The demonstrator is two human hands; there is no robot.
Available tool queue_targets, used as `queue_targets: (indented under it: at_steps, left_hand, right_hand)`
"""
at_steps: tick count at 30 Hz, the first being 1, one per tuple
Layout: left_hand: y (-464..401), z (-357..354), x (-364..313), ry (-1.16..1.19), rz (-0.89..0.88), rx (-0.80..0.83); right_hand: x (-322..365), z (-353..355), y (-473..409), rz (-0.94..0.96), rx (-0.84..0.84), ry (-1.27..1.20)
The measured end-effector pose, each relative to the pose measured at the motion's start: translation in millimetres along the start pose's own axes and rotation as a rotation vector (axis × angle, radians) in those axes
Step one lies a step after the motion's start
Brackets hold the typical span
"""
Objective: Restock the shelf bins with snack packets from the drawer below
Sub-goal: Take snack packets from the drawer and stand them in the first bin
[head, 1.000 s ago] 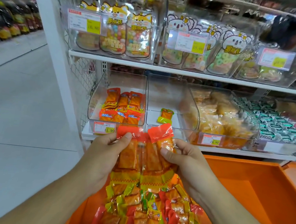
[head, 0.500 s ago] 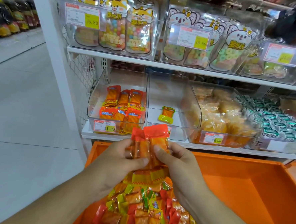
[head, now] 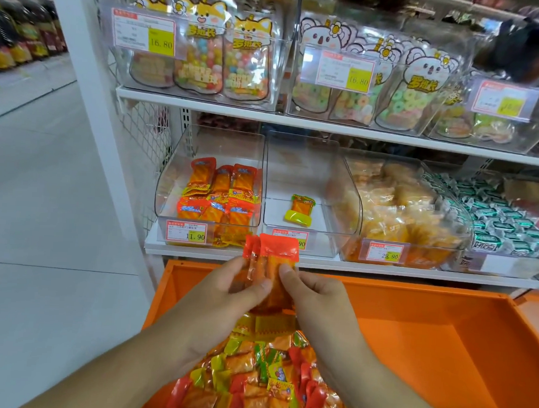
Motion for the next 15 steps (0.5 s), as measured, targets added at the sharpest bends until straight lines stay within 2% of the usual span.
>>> queue_targets:
  at_steps: [5,10,15]
  left_hand:
    - [0,0,2,-0.135,-0.074,0.007]
    - [-5,4,-4,-0.231,-0.208,-0.075]
    - [2,0,-10,-0.454,-0.41,-0.153]
  right_hand:
    - [2,-2,-1,0.033,0.04,0.127]
    - [11,11,-7,0.131,-0.144,0.265]
    - [7,-7,1,0.039,0.063,0.065]
Point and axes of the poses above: each hand's wrist, its own y-axis away from the middle knuckle, its own z-axis out of the back of the hand, x = y × z, the point moved 5 cm from there along -y, towards the middle knuckle, and after that the axes turned 8 degrees about -x, right-handed, at the moved point
